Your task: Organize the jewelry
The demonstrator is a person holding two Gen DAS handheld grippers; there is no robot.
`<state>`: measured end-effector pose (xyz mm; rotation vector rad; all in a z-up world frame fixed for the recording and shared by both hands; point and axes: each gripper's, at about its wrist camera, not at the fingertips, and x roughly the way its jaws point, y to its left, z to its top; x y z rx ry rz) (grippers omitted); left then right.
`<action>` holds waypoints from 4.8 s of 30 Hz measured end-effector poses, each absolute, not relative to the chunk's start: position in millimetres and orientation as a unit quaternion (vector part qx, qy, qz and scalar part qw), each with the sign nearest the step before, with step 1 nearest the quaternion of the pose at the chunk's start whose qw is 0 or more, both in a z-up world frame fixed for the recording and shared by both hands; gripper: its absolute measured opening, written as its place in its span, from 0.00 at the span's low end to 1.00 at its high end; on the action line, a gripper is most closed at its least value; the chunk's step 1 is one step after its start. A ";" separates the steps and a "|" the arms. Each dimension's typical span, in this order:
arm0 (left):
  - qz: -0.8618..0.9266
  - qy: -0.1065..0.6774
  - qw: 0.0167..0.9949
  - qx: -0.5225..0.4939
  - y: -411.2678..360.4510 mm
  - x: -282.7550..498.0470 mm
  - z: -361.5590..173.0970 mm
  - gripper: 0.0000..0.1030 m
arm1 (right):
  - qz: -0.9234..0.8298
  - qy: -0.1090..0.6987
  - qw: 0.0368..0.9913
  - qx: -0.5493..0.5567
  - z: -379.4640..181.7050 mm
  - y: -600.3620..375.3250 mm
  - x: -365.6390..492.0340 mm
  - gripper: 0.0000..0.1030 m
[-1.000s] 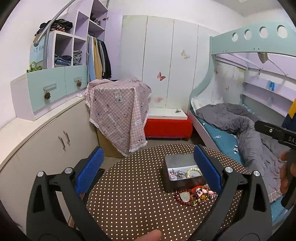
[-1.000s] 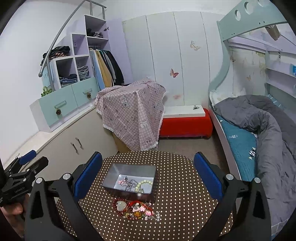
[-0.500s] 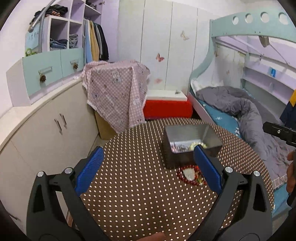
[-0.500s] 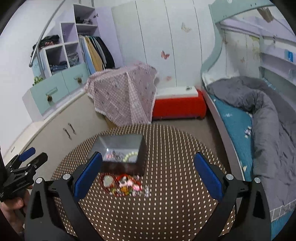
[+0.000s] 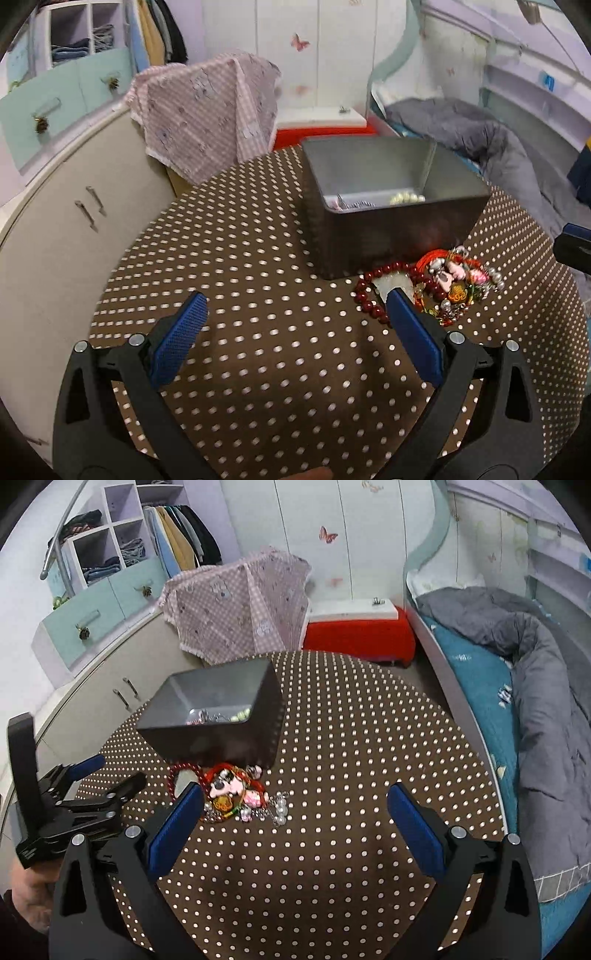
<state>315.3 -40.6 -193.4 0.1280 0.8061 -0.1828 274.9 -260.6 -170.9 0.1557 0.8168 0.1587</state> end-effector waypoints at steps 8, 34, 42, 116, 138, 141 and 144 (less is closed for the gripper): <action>-0.085 0.427 0.898 0.069 -51.1 337.9 -212.7 0.87 | 0.070 0.414 0.904 0.082 -187.3 -270.3 280.9 0.93; -0.176 0.413 0.894 0.021 -51.5 314.4 -205.6 0.08 | 0.132 0.426 0.895 -0.009 -207.7 -233.3 282.8 0.08; -0.207 0.380 0.902 -0.008 -39.0 284.0 -173.6 0.07 | 0.155 0.375 0.914 0.027 -154.8 -247.9 264.0 0.08; -0.126 0.209 0.970 -0.014 -8.9 301.4 -18.7 0.94 | 0.088 0.240 0.963 0.080 -31.1 -253.8 322.1 0.93; -0.124 0.197 0.972 -0.026 16.5 233.5 -32.1 0.94 | 0.011 0.238 0.970 0.048 -36.6 -242.6 211.0 0.93; -0.113 0.208 0.971 -0.030 14.3 231.9 -44.4 0.94 | 0.026 0.249 0.967 0.045 -48.3 -243.0 213.8 0.93; -0.100 0.218 0.970 -0.023 7.4 230.3 -57.6 0.94 | 0.044 0.258 0.964 0.041 -60.8 -244.8 221.0 0.93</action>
